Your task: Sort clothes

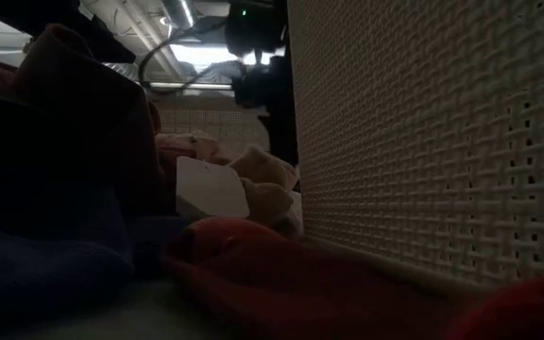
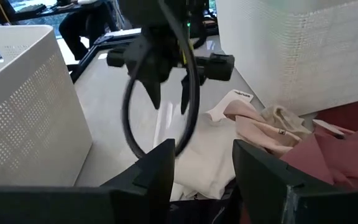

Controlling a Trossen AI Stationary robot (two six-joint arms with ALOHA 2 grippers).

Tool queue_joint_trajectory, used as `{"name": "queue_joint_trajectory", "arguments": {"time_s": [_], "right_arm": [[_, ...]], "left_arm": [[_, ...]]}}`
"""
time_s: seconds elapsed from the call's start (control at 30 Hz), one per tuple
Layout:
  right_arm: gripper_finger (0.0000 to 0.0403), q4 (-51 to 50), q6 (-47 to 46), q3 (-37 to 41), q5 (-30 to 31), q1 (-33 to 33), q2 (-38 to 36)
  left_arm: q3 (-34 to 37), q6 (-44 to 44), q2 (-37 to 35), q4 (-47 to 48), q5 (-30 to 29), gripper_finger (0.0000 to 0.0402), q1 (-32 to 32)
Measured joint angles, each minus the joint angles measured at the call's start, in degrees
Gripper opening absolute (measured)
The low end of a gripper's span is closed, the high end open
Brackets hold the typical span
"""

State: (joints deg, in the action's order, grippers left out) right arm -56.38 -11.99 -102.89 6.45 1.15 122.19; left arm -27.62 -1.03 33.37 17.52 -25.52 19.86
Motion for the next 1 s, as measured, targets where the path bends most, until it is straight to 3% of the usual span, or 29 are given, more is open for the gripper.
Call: {"name": "queue_joint_trajectory", "arguments": {"time_s": [0.43,0.53,0.77,1.0], "right_arm": [[0.0207,-2.0,0.3,0.0,-1.5,0.0,5.5],[0.0168,-2.0,0.6,0.0,-1.5,0.0,5.6],[0.0017,-2.5,2.3,0.0,-1.5,0.0,5.5],[0.002,-6.0,2.4,-3.5,2.9,-1.8,2.5]], "left_arm": [[0.0,0.0,0.0,-0.2,0.0,0.0153,0.0],[0.0,0.0,0.0,-0.1,0.0,0.0153,0.0],[0.0,0.0,0.0,-0.1,0.0,0.0153,0.0],[0.0,0.1,0.0,-0.1,0.0,0.0153,0.0]]}}
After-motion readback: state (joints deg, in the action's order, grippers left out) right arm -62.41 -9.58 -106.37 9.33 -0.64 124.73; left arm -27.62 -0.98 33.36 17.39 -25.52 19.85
